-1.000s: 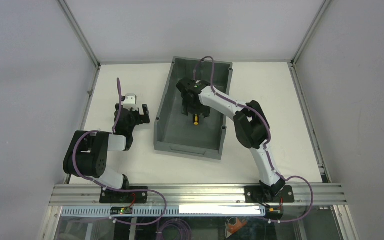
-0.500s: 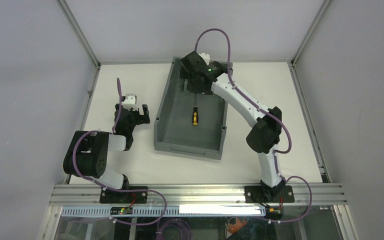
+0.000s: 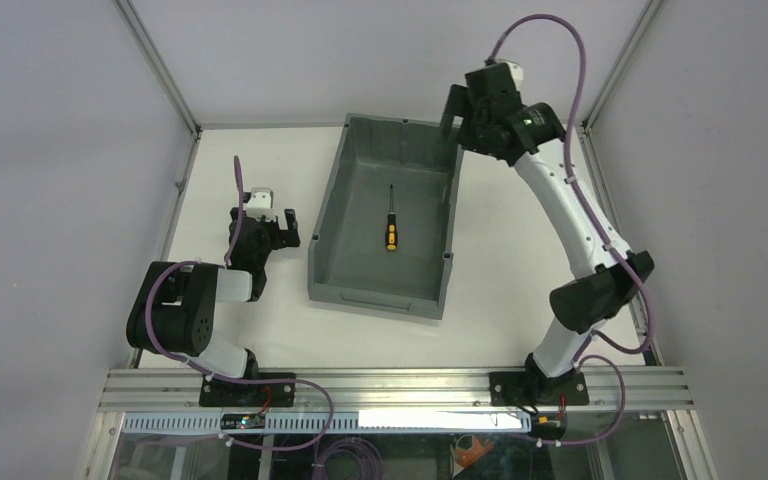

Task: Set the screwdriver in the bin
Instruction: Reset both arms

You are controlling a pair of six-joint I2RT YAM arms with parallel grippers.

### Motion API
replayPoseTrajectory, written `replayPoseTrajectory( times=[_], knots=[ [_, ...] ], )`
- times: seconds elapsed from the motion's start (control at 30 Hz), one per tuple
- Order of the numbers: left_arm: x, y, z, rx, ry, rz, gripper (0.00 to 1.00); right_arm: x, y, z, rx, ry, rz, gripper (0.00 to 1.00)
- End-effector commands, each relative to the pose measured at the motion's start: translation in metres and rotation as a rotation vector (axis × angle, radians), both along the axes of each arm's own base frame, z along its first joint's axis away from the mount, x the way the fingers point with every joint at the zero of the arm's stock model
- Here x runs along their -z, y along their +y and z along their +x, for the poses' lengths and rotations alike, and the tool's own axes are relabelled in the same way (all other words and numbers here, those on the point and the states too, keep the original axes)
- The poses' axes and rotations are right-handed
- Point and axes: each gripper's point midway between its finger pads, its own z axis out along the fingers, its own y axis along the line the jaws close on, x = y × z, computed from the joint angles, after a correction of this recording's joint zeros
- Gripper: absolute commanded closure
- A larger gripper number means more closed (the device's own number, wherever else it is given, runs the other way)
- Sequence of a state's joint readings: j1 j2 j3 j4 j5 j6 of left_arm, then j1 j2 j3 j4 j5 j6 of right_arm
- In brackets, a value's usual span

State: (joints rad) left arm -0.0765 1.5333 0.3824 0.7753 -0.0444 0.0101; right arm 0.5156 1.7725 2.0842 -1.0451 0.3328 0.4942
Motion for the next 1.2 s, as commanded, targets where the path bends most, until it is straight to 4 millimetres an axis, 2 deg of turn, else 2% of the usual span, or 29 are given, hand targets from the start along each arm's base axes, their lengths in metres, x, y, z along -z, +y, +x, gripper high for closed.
replayPoseTrajectory(
  times=[0.0, 0.1, 0.23, 0.27, 0.5, 0.67, 1.17],
  knots=[
    [-0.017, 0.001, 0.005, 0.002, -0.057, -0.015, 0.01, -0.021, -0.051, -0.006, 0.08, -0.082, -0.004, 0.01],
    [-0.018, 0.001, 0.005, 0.002, -0.058, -0.016, 0.01, -0.014, -0.079, -0.011, 0.127, -0.078, 0.01, 0.01],
    [-0.017, 0.001, 0.005, 0.002, -0.057, -0.015, 0.01, 0.01, -0.106, -0.017, 0.176, -0.048, 0.009, 0.01],
    [-0.018, 0.001, 0.005, 0.002, -0.058, -0.016, 0.01, 0.01, -0.109, -0.018, 0.18, -0.053, 0.014, 0.01],
    [-0.017, 0.001, 0.005, 0.002, -0.057, -0.016, 0.01, 0.056, -0.132, -0.028, 0.226, 0.01, 0.004, 0.01],
    [-0.018, 0.001, 0.005, 0.002, -0.058, -0.016, 0.01, 0.079, -0.139, -0.034, 0.234, 0.019, 0.001, 0.01],
    [-0.017, 0.001, 0.005, 0.002, -0.057, -0.015, 0.01, 0.141, -0.144, -0.048, 0.23, 0.055, 0.004, 0.01]
  ],
)
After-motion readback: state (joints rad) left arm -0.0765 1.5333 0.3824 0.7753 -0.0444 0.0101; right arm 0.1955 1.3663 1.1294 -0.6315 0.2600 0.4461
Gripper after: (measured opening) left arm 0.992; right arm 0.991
